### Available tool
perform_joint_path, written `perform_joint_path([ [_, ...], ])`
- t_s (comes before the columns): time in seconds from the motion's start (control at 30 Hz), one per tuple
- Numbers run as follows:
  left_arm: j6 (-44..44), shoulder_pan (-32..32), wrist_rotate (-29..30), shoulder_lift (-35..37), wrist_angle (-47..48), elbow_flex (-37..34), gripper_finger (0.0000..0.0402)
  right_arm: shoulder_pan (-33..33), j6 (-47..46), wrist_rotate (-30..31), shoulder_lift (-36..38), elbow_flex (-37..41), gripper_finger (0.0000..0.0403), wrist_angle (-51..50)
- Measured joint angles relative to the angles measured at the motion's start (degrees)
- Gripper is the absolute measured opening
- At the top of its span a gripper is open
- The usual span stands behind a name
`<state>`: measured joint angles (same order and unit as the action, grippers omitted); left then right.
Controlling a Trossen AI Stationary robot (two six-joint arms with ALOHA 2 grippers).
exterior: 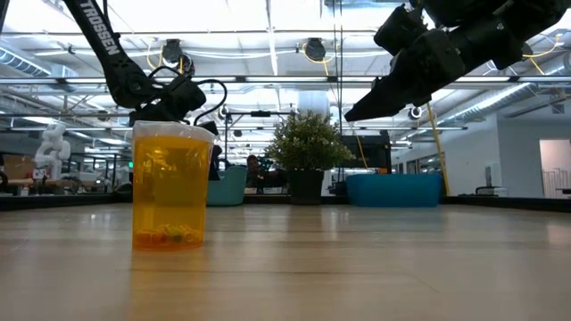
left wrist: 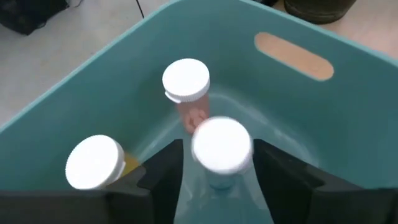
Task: Pick and place medicine bottles into bin by pill shape (circle, oval)
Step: Put the small blue pill bottle into the green bin, then put the big orange pill bottle into the blue bin
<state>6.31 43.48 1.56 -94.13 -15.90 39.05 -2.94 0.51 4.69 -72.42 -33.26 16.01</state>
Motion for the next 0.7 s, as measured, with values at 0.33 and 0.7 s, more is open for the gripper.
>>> perform_joint_path([
  [0.33,-0.61,-0.22,0.02,1.2,1.9,0.54,0.022,0.0,-0.04,-0.04,0.0,0.0,0.027,-0.42],
  [0.7,-0.92,-1.88,1.97,10.27,9.67,1.09,0.022,-0.08,-1.68,-0.2,-0.02,-0.01,0.027,-1.83],
])
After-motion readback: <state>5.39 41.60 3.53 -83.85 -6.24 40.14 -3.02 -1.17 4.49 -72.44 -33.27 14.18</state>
